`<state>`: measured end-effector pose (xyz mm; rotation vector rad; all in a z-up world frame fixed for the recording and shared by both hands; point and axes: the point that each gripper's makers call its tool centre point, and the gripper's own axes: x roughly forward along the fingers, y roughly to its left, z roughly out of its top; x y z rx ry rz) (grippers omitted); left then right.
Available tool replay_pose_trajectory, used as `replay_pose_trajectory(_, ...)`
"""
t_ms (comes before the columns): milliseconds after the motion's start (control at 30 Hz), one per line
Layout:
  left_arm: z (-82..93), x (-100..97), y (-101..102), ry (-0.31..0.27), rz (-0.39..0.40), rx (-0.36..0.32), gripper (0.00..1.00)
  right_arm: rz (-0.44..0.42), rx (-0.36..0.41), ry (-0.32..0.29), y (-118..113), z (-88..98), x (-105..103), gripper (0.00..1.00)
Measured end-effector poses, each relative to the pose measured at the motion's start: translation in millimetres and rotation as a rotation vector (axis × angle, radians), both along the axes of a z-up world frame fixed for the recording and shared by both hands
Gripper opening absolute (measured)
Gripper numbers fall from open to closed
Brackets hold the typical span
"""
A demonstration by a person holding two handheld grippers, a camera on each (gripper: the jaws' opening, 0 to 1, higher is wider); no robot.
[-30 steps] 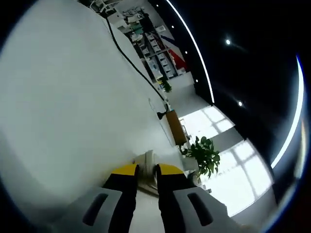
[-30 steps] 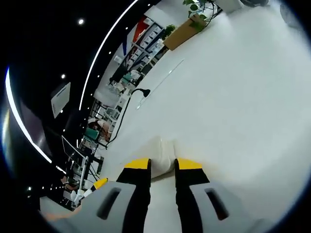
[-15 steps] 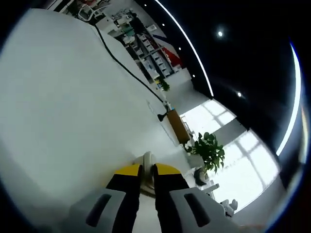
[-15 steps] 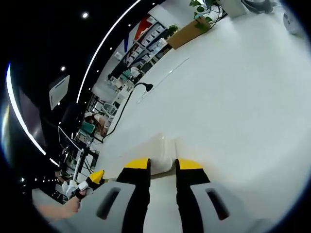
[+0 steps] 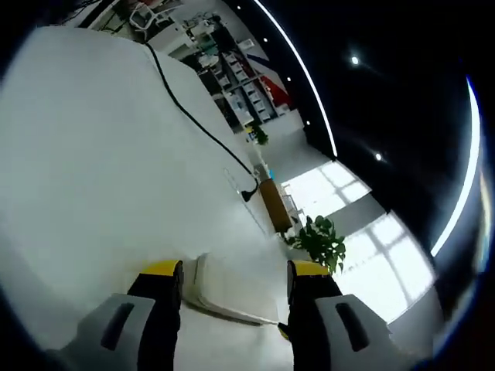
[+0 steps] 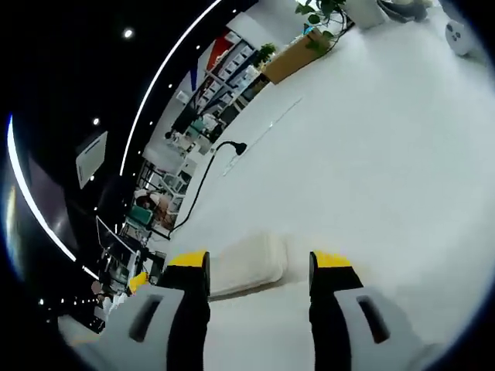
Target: Arrange the utensils inside the cutlery case until each visible utensil rests in its matching compartment.
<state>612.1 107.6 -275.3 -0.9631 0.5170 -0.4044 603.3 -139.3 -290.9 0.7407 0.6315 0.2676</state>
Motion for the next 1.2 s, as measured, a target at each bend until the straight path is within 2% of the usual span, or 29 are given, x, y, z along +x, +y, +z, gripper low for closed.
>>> replay_pose_trajectory(33,5.6,-4.3,0.4,-0.010,-0.026,0.032,0.62,0.030,-0.052,-0.035,0.6,12.0,-5.7,0.45)
replay_pose_trajectory(67,15.0,-9.8,2.7,-0.036,-0.050,0.072,0.65,0.048,-0.073,-0.049,1.0,18.2,-8.8,0.45)
replay_pose_trajectory(100,29.2,-17.3,1.5,-0.101,-0.094,0.114,0.66,0.077,-0.095,-0.080,4.4,30.9,-13.8,0.46)
replay_pose_trajectory(133,35.5,-24.2,2.9,-0.123,-0.128,0.152,0.64,0.098,-0.125,-0.106,4.9,39.2,-17.4,0.46)
replay_pose_trajectory(167,36.7,-28.8,4.1,-0.129,-0.156,0.184,0.63,0.122,-0.168,-0.153,7.5,52.9,-22.2,0.48)
replay_pose_trajectory(233,43.1,-41.1,7.6,-0.163,-0.220,0.275,0.65,0.163,-0.269,-0.208,10.9,68.4,-34.9,0.49)
replay_pose_trajectory(300,47.9,-54.1,11.2,-0.192,-0.290,0.369,0.69,0.258,-0.381,-0.235,19.2,78.9,-52.4,0.48)
replay_pose_trajectory(333,49.5,-62.7,16.4,-0.198,-0.327,0.442,0.70,0.293,-0.422,-0.241,22.4,83.9,-59.5,0.48)
replay_pose_trajectory(400,55.0,-71.9,25.6,-0.219,-0.350,0.548,0.72,0.362,-0.521,-0.276,28.8,97.6,-74.6,0.47)
replay_pose_trajectory(433,55.7,-74.3,27.4,-0.214,-0.352,0.566,0.71,0.364,-0.589,-0.317,30.7,110.4,-83.8,0.46)
replay_pose_trajectory(467,58.5,-82.1,32.4,-0.202,-0.363,0.614,0.72,0.361,-0.623,-0.338,33.0,118.3,-91.6,0.44)
replay_pose_trajectory(500,61.2,-86.2,33.7,-0.219,-0.384,0.652,0.72,0.369,-0.670,-0.361,35.2,125.2,-98.9,0.42)
replay_pose_trajectory(533,66.7,-94.1,36.2,-0.255,-0.402,0.722,0.72,0.369,-0.722,-0.398,39.7,135.8,-109.4,0.42)
replay_pose_trajectory(567,70.1,-100.2,36.1,-0.286,-0.427,0.769,0.72,0.365,-0.740,-0.423,44.1,143.4,-116.3,0.44)
replay_pose_trajectory(600,76.2,-110.5,34.9,-0.340,-0.478,0.829,0.72,0.361,-0.775,-0.454,49.3,153.2,-126.4,0.46)
replay_pose_trajectory(633,79.8,-118.5,33.8,-0.364,-0.508,0.856,0.73,0.359,-0.792,-0.497,56.2,163.5,-135.8,0.49)
replay_pose_trajectory(667,83.4,-134.7,30.4,-0.376,-0.565,0.859,0.75,0.353,-0.790,-0.515,59.4,169.6,-141.3,0.53)
replay_pose_trajectory(733,87.6,-157.8,31.2,-0.376,-0.641,0.881,0.78,0.301,-0.730,-0.543,64.7,185.8,-152.2,0.57)
replay_pose_trajectory(800,97.4,-165.0,36.1,-0.415,-0.622,0.894,0.79,0.290,-0.699,-0.561,68.0,193.3,-159.2,0.61)
replay_pose_trajectory(833,101.3,-167.4,39.0,-0.429,-0.617,0.903,0.79,0.311,-0.729,-0.553,69.5,190.8,-162.8,0.62)
replay_pose_trajectory(867,106.0,-167.1,43.3,-0.446,-0.589,0.898,0.79,0.358,-0.829,-0.550,66.8,186.8,-166.9,0.60)
replay_pose_trajectory(900,105.5,-166.3,46.7,-0.424,-0.572,0.889,0.79,0.362,-0.878,-0.553,64.3,186.7,-167.6,0.58)
replay_pose_trajectory(933,104.1,-163.0,51.9,-0.388,-0.541,0.880,0.78,0.358,-0.876,-0.565,65.6,189.1,-169.1,0.54)
replay_pose_trajectory(1000,108.2,-155.9,60.1,-0.377,-0.470,0.867,0.76,0.351,-0.823,-0.572,67.1,194.3,-171.6,0.51)
replay_pose_trajectory(1100,131.1,-156.4,76.2,-0.430,-0.350,0.857,0.71,0.359,-0.822,-0.589,63.2,199.5,-175.3,0.54)
replay_pose_trajectory(1133,137.6,-163.1,78.4,-0.451,-0.356,0.853,0.71,0.373,-0.826,-0.600,63.0,201.6,-177.5,0.53)
replay_pose_trajectory(1167,141.0,-168.4,81.9,-0.446,-0.353,0.862,0.72,0.370,-0.811,-0.618,61.7,207.8,-180.3,0.54)
replay_pose_trajectory(1200,146.8,-168.6,87.9,-0.465,-0.328,0.896,0.72,0.370,-0.790,-0.643,62.9,213.4,-183.6,0.55)
